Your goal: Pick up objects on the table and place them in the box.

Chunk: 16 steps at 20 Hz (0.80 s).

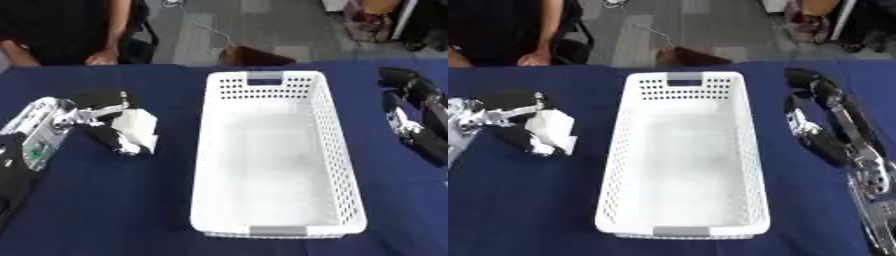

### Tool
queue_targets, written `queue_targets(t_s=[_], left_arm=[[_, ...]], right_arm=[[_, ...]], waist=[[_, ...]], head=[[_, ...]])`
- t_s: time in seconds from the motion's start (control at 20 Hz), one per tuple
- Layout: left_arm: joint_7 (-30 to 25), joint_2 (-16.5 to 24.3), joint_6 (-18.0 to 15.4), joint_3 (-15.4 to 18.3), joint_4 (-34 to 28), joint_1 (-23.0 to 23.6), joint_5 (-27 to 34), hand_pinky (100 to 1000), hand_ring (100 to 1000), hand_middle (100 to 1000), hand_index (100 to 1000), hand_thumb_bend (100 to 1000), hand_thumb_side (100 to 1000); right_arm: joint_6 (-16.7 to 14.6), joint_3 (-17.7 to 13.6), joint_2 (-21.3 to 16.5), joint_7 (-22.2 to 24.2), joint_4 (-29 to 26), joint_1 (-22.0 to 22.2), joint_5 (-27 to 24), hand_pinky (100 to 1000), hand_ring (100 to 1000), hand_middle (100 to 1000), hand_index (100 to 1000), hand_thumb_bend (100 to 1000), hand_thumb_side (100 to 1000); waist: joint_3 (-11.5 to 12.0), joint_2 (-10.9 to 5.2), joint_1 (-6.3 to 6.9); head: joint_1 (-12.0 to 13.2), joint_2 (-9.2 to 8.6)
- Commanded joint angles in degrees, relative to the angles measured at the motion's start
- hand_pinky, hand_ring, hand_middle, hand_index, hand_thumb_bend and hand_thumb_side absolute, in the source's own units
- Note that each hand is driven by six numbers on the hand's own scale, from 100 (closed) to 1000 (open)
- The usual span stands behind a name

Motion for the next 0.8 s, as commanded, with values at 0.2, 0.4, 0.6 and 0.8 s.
queue_targets(t_s=[0.2, 0.4, 0.6, 0.8], left_arm=[[-0.62, 0.90, 0.21, -0.25, -0.03, -0.32, -1.14, 100, 100, 146, 291, 100, 647], [-2.23, 1.09, 0.07, -0.49, -0.03, -0.24, -0.66, 100, 100, 147, 290, 100, 647], [-4.56, 2.72, -0.62, -1.36, -0.43, -0.41, 2.46, 100, 100, 147, 290, 100, 650], [-9.58, 8.01, -1.88, -4.14, -2.18, -1.57, 11.08, 100, 100, 149, 290, 100, 652]], right_arm=[[-0.09, -0.38, -0.92, 0.08, -0.72, -1.00, -0.32, 818, 856, 893, 896, 100, 690], [-0.09, -0.38, -0.91, 0.08, -0.71, -0.93, -0.30, 818, 856, 893, 896, 100, 690], [-0.07, -0.36, -1.07, 0.12, -0.63, -0.71, -0.22, 818, 856, 893, 896, 100, 692], [-0.06, -0.25, -1.83, 0.23, -0.38, 0.15, 0.04, 818, 856, 893, 897, 100, 695]], waist=[[0.14, -0.84, -0.09], [0.06, -0.96, 0.03], [-0.31, -1.31, 0.59], [0.29, -2.35, 2.14]], head=[[0.15, -0.49], [0.12, -0.49], [0.01, -0.36], [-0.32, 0.05]])
